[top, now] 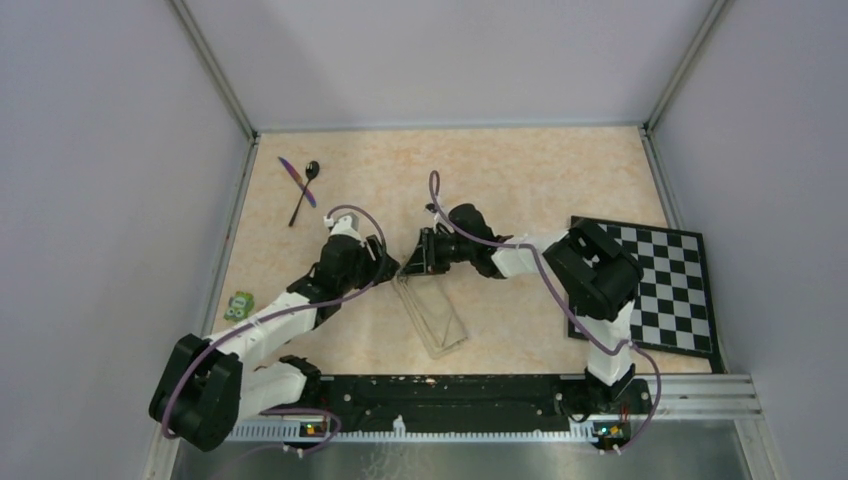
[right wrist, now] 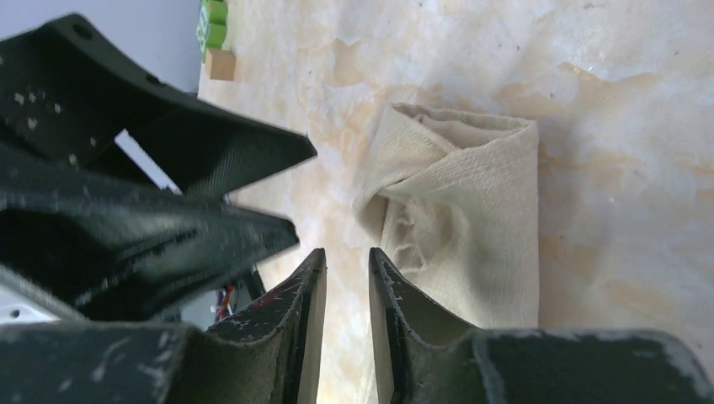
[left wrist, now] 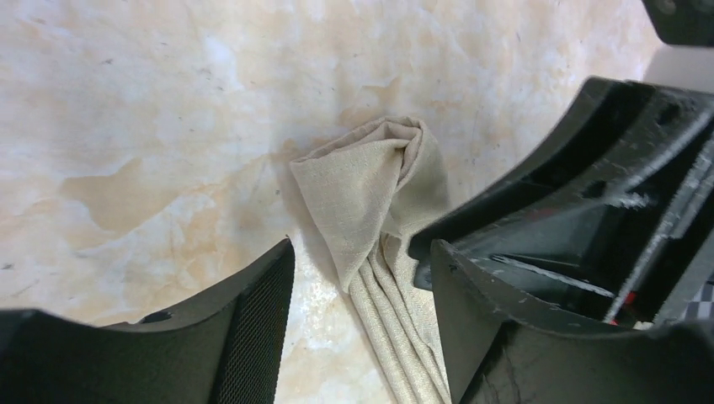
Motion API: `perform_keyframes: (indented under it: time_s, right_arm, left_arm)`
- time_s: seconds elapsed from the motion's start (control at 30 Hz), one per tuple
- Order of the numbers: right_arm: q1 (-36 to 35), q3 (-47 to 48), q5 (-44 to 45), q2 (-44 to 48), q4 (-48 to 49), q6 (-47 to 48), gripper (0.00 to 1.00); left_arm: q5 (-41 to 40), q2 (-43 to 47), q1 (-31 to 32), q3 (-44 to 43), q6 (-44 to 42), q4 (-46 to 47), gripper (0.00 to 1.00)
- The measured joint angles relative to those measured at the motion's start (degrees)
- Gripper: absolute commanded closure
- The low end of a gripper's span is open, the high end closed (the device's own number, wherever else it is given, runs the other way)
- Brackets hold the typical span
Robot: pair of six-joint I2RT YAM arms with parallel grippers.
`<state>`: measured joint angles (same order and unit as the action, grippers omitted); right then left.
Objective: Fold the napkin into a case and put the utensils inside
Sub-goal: Grasp the top corner of the smaller rectangle folded napkin from the folded napkin.
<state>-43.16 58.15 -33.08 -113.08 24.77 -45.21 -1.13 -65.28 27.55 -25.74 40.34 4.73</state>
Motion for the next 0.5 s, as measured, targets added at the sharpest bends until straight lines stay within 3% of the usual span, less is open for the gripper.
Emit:
perform_keyframes:
  time_s: [0.2,0.5]
  right_arm:
    - [0.8,-0.8,0.5,2.9,-2.1,2.1,0.83]
    - [1.3,1.6,2.1,0.4,-4.4,4.2,0.94]
  left_arm:
    - [1.8,2.8,-4.7,-0.7,1.2,-4.3,0.6]
    - [6.4,-5.7,-6.2,-0.7,3.1,-3.9,0.71]
